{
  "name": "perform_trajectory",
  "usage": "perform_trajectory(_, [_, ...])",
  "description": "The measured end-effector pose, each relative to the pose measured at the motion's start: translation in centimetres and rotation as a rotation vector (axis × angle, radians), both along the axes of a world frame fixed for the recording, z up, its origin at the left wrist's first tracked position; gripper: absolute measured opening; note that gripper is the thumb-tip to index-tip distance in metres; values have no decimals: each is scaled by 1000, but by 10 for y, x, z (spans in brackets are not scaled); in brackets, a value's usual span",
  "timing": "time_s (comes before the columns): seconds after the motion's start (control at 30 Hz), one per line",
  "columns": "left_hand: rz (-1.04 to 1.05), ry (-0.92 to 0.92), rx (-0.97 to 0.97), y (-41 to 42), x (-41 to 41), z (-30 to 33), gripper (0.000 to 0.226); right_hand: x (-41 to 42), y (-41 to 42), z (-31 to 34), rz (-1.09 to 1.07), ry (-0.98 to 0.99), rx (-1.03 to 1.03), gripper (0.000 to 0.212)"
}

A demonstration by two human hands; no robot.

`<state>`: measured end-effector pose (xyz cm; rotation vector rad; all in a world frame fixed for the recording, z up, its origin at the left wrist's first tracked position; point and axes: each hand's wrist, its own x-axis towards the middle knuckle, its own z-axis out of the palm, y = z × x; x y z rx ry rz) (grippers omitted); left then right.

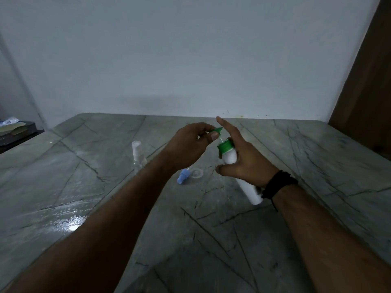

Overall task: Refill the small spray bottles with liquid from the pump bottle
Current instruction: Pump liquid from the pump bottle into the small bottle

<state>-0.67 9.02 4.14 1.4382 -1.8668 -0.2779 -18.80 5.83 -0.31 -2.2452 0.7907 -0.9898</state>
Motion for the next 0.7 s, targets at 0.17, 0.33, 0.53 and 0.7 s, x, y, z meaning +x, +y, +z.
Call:
perform_trajectory(0.17, [18,-16,12,-2,1,-9,34,1,-2,1,-4,95,31,112])
perform_trajectory(0.33, [148,-116,-154,-2,2,-29,38,8,-1,-5,-38,50,6,105])
perform_trajectory(0.53, [296,-17,-315,7,9,-62,62,13,7,-3,-105,40,-44,95])
perform_trajectory(0.7, [288,45,-175,-1,14,-79,80,16,7,-3,-150,85,-75,89])
